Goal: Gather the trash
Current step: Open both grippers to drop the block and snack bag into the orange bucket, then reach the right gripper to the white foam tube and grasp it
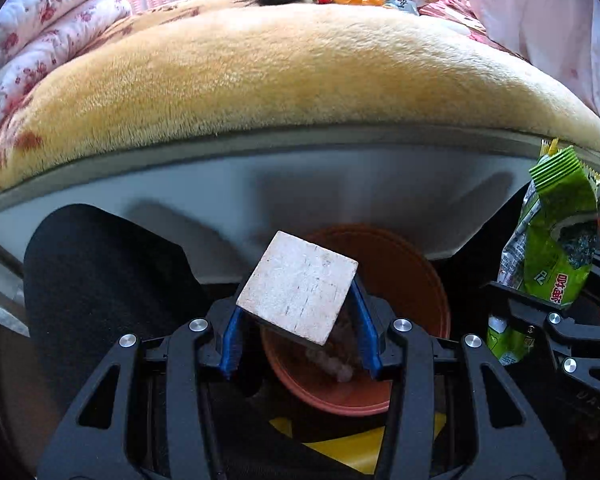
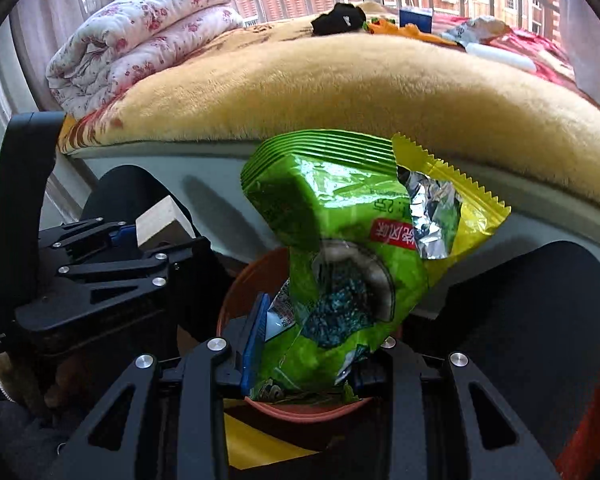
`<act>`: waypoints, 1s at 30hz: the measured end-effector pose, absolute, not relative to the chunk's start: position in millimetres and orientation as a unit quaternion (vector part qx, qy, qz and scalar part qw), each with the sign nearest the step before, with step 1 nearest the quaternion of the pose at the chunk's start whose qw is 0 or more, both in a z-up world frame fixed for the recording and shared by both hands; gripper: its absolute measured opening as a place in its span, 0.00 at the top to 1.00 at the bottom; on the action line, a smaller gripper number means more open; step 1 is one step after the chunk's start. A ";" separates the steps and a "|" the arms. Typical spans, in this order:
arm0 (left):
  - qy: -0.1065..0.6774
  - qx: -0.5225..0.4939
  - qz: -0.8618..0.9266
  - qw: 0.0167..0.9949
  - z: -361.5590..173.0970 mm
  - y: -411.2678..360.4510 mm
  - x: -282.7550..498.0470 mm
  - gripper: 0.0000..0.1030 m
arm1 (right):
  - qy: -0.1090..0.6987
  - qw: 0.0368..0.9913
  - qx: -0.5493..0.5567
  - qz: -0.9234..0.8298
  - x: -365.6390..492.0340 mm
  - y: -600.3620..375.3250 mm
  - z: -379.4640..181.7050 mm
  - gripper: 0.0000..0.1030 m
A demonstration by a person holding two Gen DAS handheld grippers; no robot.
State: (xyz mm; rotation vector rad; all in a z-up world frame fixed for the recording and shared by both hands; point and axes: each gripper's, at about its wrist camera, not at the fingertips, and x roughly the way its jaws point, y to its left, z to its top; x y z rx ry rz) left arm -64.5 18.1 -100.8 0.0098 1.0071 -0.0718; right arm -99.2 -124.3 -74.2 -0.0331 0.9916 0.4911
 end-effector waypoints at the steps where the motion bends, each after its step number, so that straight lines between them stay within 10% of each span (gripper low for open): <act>1: 0.484 0.004 -0.035 0.874 -101.9 18.3 -61.9 0.57 | 0.473 0.850 -0.015 0.233 -99.5 -125.4 -76.2 0.67; 13: 0.504 -0.002 -0.036 0.863 -113.4 21.1 -49.5 0.56 | 0.495 0.838 -0.016 0.230 -95.5 -124.7 -89.1 0.63; 17: 0.525 0.002 -0.029 0.851 -121.2 18.0 -40.5 0.37 | 0.494 0.841 -0.021 0.222 -90.9 -123.1 -90.5 0.35; 30: 0.471 0.006 -0.048 0.881 -79.8 15.9 -45.4 0.29 | 0.448 0.871 -0.007 0.200 -93.5 -158.7 -33.6 0.35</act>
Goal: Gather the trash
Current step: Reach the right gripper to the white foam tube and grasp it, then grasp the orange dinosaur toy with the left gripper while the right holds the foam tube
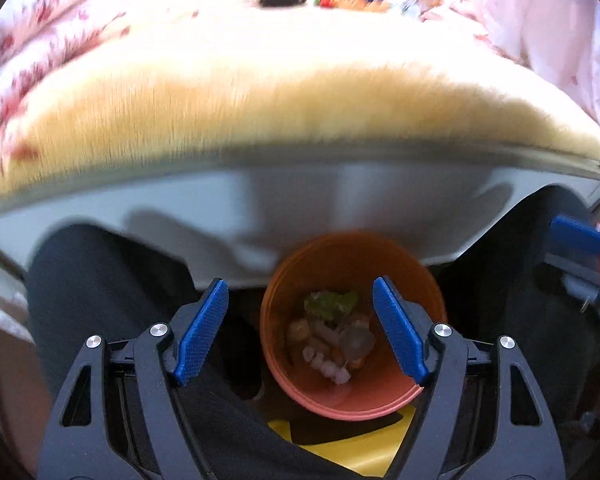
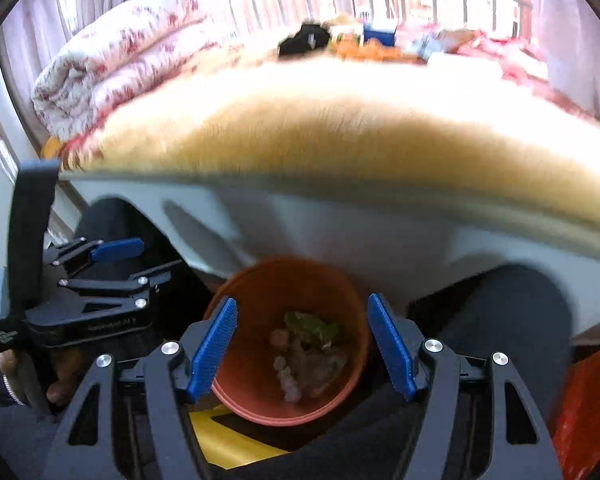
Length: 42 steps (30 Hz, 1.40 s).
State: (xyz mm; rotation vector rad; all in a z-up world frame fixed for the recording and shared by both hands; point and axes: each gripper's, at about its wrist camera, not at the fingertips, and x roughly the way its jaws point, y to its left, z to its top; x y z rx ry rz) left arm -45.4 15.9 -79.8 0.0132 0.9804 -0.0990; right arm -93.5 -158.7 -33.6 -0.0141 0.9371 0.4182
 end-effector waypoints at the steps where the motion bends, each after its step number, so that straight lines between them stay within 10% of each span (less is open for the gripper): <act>1: 0.454 0.014 -0.050 0.889 -66.1 14.4 -44.4 0.29 | 0.437 0.877 -0.006 0.198 -91.5 -164.2 -18.9 0.35; 11: 0.253 0.016 -0.037 0.967 113.3 11.9 3.7 0.12 | 0.246 0.953 0.008 0.176 -51.7 -215.9 165.6 0.18; 20: 0.288 0.011 -0.004 0.957 91.5 29.5 75.6 0.12 | 0.350 0.924 -0.086 0.127 91.9 -233.4 107.2 0.15; 29: 0.339 -0.004 -0.005 0.941 39.1 34.5 119.0 0.12 | 0.496 0.830 0.228 0.112 219.7 -282.2 9.2 0.30; 38: 0.345 0.032 -0.023 0.938 18.7 22.5 138.7 0.12 | 0.524 0.793 0.310 0.010 285.1 -286.4 -30.0 0.44; 42: 0.360 0.041 -0.054 0.930 16.0 4.3 156.1 0.12 | 0.514 0.821 0.249 0.001 286.1 -274.7 -22.1 0.84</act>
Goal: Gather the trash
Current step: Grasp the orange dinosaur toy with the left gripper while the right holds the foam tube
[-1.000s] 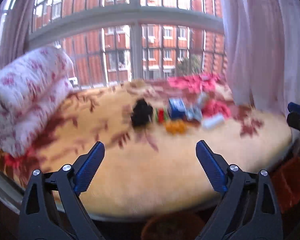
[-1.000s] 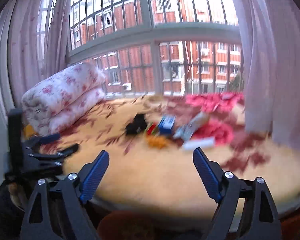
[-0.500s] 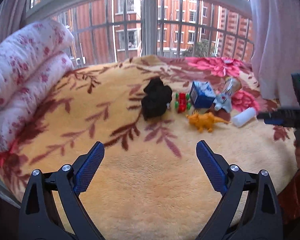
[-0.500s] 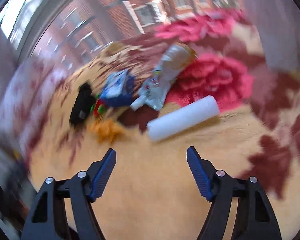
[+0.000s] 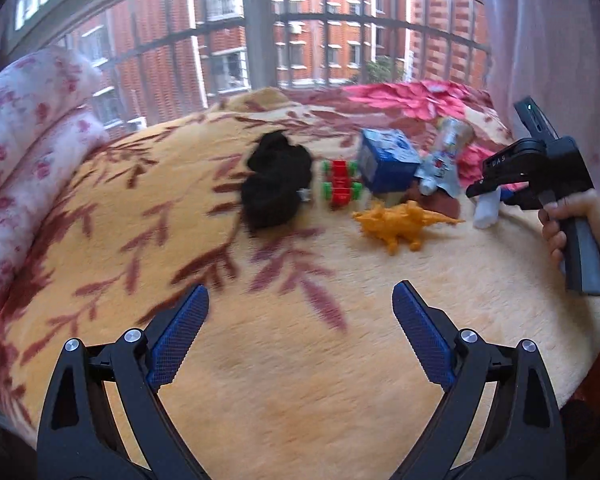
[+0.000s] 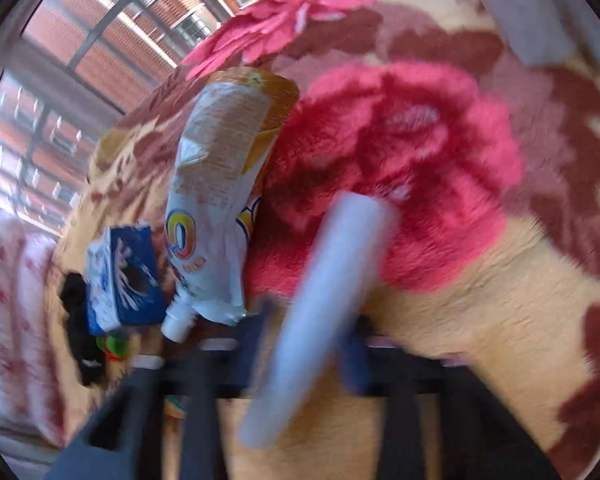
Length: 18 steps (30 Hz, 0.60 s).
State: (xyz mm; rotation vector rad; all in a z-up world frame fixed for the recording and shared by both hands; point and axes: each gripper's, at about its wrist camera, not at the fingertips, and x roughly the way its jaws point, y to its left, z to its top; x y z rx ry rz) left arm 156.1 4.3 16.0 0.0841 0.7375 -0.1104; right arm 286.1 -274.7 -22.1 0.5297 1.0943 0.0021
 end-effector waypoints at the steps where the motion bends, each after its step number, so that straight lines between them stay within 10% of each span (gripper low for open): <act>1: 0.363 0.046 -0.066 0.928 16.1 -2.6 161.2 0.12 | 0.509 0.822 0.255 0.013 281.1 -279.7 -22.1 0.85; 18: 0.409 0.218 -0.286 0.839 -22.7 -86.3 268.5 0.12 | 0.352 0.902 0.212 0.134 75.9 -321.3 38.4 0.85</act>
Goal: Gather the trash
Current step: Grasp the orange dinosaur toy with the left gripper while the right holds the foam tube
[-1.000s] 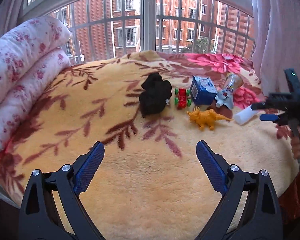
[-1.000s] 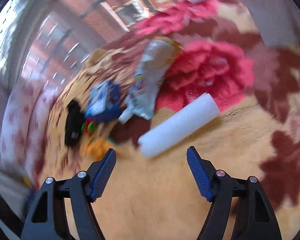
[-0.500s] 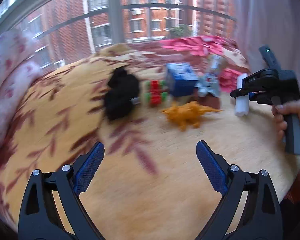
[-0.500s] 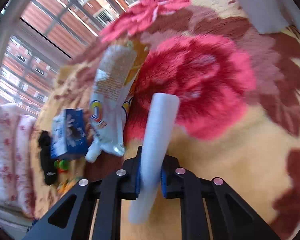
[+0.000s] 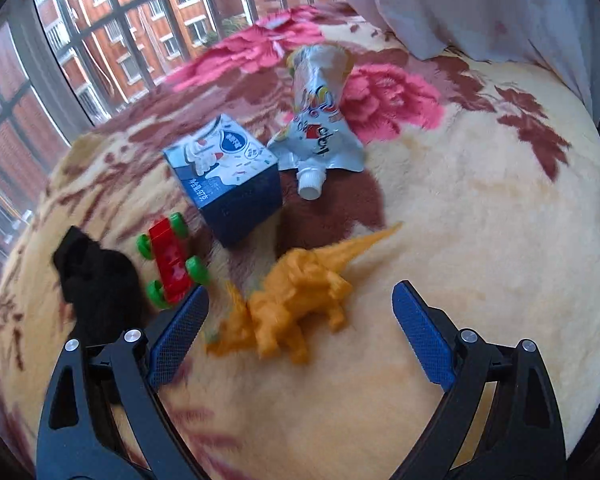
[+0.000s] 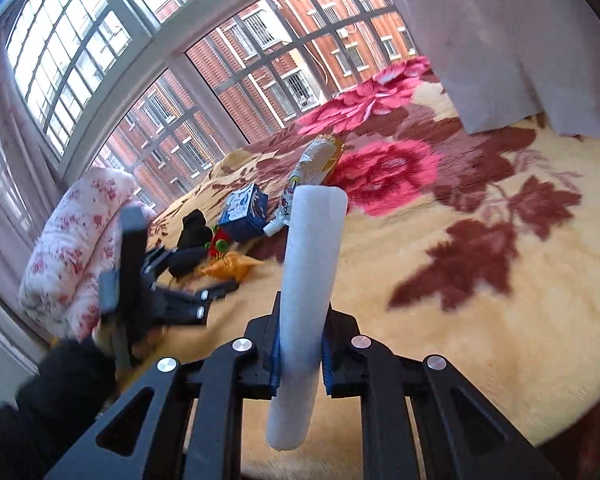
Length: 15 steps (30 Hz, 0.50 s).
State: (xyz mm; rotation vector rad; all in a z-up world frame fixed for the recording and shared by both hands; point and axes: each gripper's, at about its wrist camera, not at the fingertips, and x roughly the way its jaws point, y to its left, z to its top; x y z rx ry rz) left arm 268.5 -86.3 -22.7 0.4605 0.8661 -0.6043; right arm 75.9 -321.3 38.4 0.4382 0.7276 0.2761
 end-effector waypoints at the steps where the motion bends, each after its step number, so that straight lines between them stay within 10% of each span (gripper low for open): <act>1: 0.423 0.206 -0.295 0.832 -26.9 -84.3 276.7 0.12 | 0.350 0.902 0.213 0.135 74.7 -321.2 37.4 0.85; 5: 0.458 0.186 -0.289 0.820 -49.4 -86.5 295.3 0.19 | 0.344 0.903 0.214 0.142 69.3 -316.3 33.5 0.85; 6: 0.451 0.191 -0.288 0.823 -48.2 -87.3 291.6 0.34 | 0.341 0.905 0.212 0.142 70.0 -314.0 33.1 0.85; 15: 0.426 0.118 -0.236 0.866 -15.0 -69.2 253.7 0.35 | 0.322 0.913 0.193 0.163 52.4 -285.5 42.0 0.85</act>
